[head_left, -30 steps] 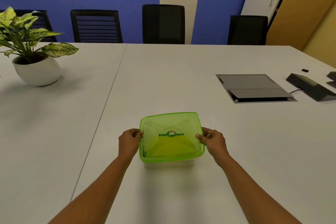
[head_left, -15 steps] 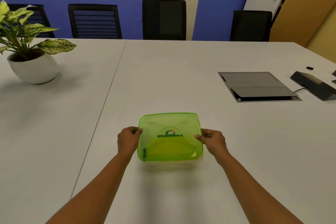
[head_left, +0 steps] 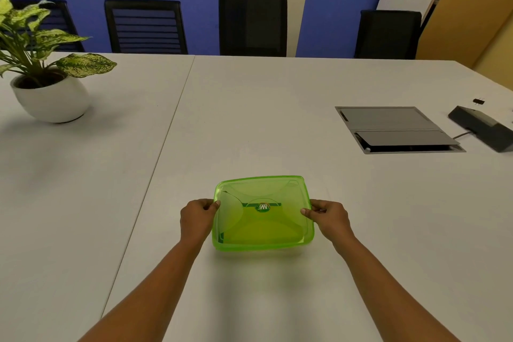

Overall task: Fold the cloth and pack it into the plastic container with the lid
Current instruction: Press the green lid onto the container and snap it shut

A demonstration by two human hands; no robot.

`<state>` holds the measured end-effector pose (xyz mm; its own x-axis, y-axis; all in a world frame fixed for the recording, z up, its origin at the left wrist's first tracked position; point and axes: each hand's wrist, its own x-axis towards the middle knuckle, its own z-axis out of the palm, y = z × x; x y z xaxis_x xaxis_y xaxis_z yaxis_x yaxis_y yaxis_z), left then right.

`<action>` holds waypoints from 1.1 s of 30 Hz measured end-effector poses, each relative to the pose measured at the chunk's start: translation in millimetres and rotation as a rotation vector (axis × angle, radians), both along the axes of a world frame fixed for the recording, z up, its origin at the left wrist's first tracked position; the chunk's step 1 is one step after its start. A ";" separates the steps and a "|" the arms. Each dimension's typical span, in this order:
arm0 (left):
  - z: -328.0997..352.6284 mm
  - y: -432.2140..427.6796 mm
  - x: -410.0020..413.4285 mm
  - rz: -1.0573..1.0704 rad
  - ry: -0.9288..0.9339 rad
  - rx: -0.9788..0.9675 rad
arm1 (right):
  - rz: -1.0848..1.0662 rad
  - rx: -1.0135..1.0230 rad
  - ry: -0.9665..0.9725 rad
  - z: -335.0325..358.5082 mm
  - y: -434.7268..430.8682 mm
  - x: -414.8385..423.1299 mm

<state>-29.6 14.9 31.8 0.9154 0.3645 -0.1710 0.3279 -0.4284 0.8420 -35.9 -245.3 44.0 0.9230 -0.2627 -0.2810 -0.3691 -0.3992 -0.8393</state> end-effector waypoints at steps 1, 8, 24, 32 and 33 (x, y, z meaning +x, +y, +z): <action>-0.5 0.0 0.0 0.001 0.002 0.004 | 0.003 -0.001 0.004 -0.9 -0.3 -0.5; -2.1 0.0 2.8 0.001 0.003 0.055 | -0.017 0.009 0.023 -1.1 1.9 2.9; -10.1 -3.3 10.8 -0.004 -0.008 0.159 | -0.136 0.089 -0.037 -2.9 8.7 13.9; -11.4 -4.5 12.5 -0.037 -0.022 0.210 | -0.143 0.109 -0.002 -18.6 5.0 14.9; -12.2 -4.8 12.3 -0.045 -0.017 0.228 | -0.137 0.107 0.000 -20.3 4.9 14.8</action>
<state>-17.3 10.1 19.7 0.9336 0.3509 -0.0729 0.2906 -0.6223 0.7268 -21.2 -240.4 23.7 0.8807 -0.3545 -0.3140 -0.4137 -0.2533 -0.8745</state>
